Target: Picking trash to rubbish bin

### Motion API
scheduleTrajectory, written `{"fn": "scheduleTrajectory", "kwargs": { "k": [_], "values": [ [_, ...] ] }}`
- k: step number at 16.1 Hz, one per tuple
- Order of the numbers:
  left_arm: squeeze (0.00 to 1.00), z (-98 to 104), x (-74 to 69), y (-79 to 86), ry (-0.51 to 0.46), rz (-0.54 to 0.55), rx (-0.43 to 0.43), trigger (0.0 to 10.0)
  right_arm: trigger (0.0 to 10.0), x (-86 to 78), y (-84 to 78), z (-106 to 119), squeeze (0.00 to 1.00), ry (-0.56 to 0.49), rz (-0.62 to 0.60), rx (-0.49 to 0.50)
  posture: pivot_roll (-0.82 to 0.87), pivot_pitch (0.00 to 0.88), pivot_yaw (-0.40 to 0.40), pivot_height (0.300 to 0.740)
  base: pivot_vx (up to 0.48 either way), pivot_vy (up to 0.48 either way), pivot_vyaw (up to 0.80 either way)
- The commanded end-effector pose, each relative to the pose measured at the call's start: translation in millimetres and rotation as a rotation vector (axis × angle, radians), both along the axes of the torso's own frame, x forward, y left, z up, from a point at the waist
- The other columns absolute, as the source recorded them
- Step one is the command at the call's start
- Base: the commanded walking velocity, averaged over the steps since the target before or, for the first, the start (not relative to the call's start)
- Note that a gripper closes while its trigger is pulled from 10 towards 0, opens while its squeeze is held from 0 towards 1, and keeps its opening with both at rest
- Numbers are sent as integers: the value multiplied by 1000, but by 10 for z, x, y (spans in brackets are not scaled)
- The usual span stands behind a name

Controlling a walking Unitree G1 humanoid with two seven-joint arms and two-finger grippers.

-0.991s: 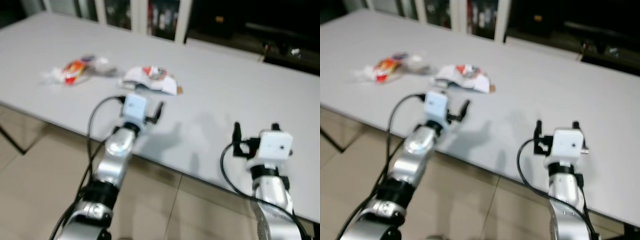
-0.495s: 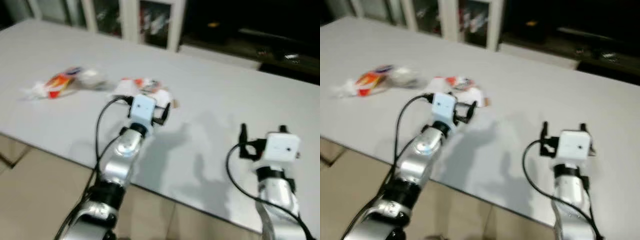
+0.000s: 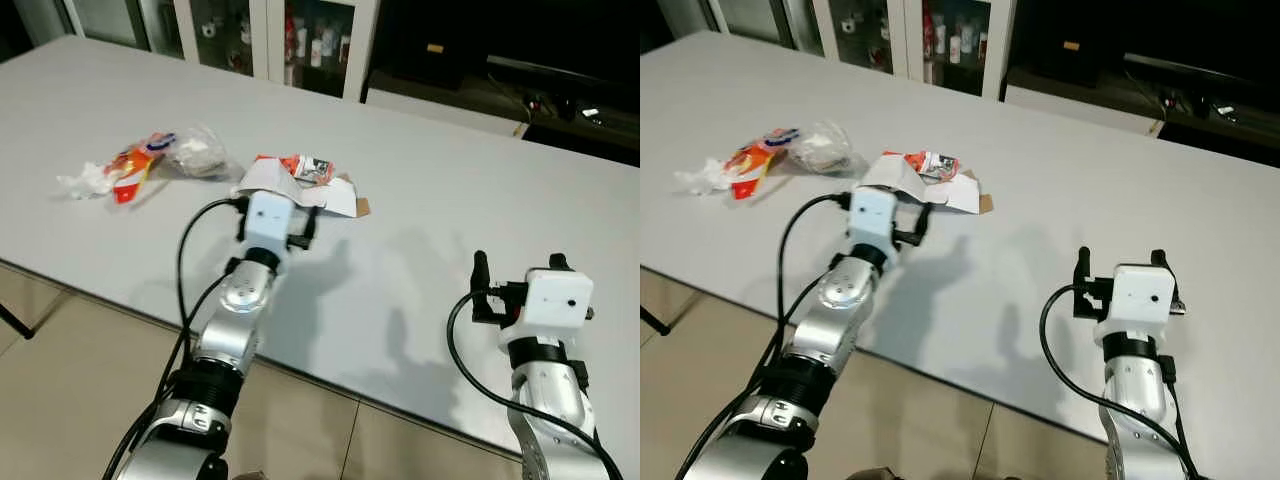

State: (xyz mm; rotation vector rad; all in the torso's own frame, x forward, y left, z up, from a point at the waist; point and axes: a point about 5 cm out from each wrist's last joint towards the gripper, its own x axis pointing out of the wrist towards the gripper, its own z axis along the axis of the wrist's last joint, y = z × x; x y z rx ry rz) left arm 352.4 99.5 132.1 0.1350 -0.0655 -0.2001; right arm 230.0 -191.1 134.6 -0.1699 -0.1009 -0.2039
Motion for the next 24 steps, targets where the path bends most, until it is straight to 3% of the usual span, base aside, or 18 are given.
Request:
{"fn": "scheduleTrajectory", "kwargs": {
  "k": [1, 5, 13, 15, 19, 24],
  "values": [
    [0, 43, 45, -12, -2, 22, 0, 10000, 10000, -27, -28, 49, 0, -12, -5, -8, 95, 89, -66, 740, 0, 0, 0],
    [0, -18, 80, 5, 54, 71, -82, 10000, 10000, -157, -73, 38, 0, 17, -21, -19, 45, 131, -81, 740, 0, 0, 0],
    [0, -100, 174, -283, 173, 2, -295, 10000, 10000, -487, -188, 117, 0, 68, -72, -56, -98, 178, -105, 740, 0, 0, 0],
    [0, -53, 213, -292, 169, 3, -297, 10000, 10000, -519, -112, 142, 0, 78, 17, -34, -113, 184, -101, 740, 0, 0, 0],
    [0, -68, 230, -264, 168, 28, -288, 10000, 10000, -637, 147, 158, 0, 152, 317, 23, -143, 195, -96, 740, 0, 0, 0],
    [0, -17, 274, -159, 120, 94, -263, 10000, 10000, -715, 268, 174, 0, 205, 447, 49, -152, 198, -106, 740, 0, 0, 0]
  ]
}}
